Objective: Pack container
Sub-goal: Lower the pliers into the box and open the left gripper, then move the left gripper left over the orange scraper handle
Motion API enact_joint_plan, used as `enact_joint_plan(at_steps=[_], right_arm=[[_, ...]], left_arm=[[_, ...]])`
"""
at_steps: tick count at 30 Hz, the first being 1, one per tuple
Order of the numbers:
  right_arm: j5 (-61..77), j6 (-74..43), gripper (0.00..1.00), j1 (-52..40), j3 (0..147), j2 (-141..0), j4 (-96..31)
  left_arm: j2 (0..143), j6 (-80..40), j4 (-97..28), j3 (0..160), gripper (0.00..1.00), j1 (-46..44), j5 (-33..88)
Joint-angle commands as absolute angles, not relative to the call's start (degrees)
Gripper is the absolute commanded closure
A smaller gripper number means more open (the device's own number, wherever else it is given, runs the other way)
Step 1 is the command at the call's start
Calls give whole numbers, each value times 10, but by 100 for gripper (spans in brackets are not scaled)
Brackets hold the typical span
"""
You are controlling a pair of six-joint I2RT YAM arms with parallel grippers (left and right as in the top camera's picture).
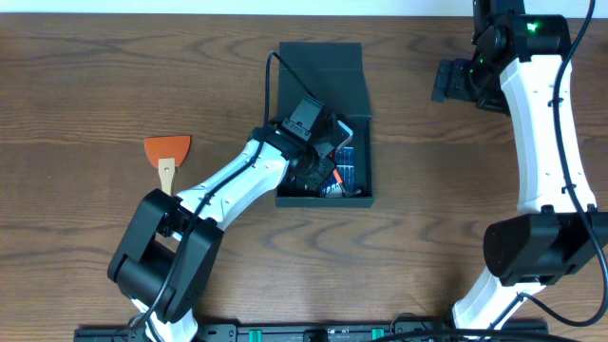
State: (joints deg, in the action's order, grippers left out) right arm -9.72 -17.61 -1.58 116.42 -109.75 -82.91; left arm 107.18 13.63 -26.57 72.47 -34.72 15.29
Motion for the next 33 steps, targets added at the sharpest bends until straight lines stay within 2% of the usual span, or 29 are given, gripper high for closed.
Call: enact_joint_plan(at_steps=[1, 5, 6, 9, 20, 23, 28, 33], right_arm=[[-103, -184, 1, -15, 1174, -1094, -830], [-103, -184, 1, -15, 1174, -1094, -830], [-103, -184, 1, -15, 1174, -1094, -830], [-103, -184, 1, -15, 1174, -1094, -830], [-103, -184, 1, -15, 1174, -1094, -830], [-103, -184, 1, -15, 1174, -1094, -830], [-103, -184, 1, -15, 1174, -1094, -830], [-103, -184, 1, -15, 1174, -1094, -830]], left_arm=[[1076, 139, -264, 721, 86, -348, 158], [1076, 139, -265, 721, 83, -348, 158], [1076, 139, -265, 721, 78, -348, 158], [1076, 139, -264, 721, 73, -348, 158], [1042, 109, -265, 778, 67, -347, 150], [1020, 78, -269, 808, 66, -344, 114], [974, 22, -289, 828, 66, -333, -16], [940, -27, -375, 828, 65, -299, -130]])
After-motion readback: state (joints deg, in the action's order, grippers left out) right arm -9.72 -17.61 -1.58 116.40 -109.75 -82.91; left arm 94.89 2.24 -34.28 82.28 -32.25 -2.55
